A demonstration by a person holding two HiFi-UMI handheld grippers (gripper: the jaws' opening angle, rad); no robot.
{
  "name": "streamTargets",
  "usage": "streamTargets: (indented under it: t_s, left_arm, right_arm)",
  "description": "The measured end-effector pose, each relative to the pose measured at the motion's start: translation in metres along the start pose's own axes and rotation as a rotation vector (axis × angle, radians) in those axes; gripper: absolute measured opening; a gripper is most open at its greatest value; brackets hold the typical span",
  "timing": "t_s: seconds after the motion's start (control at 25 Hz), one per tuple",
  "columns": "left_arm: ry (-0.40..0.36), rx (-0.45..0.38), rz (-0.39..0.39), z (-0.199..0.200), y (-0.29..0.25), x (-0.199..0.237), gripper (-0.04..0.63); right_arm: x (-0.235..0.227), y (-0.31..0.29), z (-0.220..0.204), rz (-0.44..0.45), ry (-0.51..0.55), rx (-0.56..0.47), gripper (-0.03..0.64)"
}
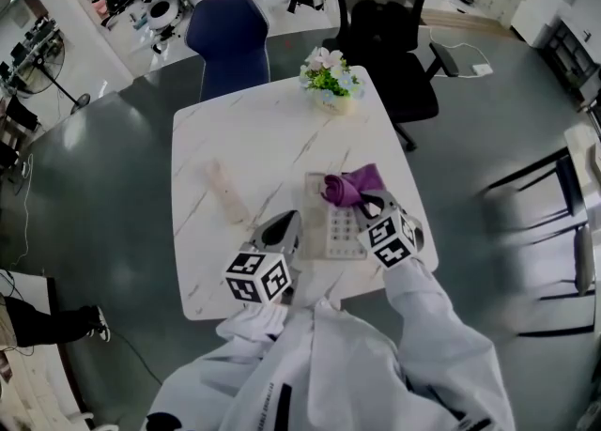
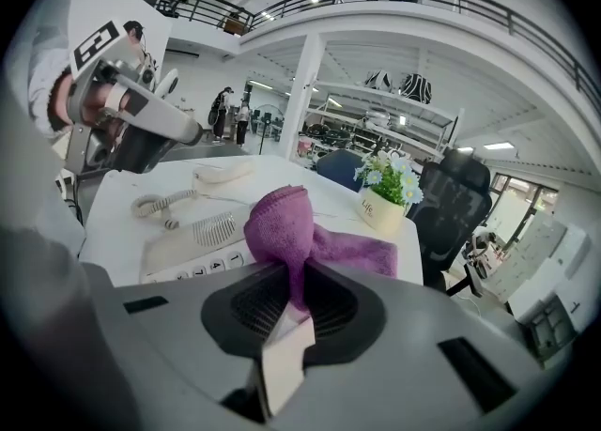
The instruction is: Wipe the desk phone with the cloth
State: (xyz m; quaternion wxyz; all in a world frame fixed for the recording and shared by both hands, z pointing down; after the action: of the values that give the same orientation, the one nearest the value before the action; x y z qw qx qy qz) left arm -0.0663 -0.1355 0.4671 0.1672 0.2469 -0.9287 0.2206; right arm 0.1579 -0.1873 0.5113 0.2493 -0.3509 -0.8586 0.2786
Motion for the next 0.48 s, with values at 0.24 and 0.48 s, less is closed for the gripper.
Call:
streamTargets:
  t_s: [0.24,0.48]
  left_arm:
    - [-0.001,-0.001,-0.006,-0.004,0.003,-0.002,-0.002]
    - [0.0,0.002,-0.011,-0.004,0.007,-0.006,-0.002]
  right_arm:
    - [0.015,0.002,-0.005,0.04,0.007,0.001,0.031]
    - [0.024,0.006,-0.005,0.035,0.008,0.003,0.031]
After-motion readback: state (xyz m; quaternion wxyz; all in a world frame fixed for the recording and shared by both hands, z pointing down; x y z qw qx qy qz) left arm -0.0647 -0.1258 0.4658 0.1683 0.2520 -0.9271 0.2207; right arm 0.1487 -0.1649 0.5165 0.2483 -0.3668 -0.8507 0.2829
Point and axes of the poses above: the fingertips, and each gripper's own axes: y backward along the fingers, x to its left, z out of its top, the point moved 9 cm from there along y, backward along the fingers, and after that the axes turned 3 degrees about z, right-handed, at the moved point
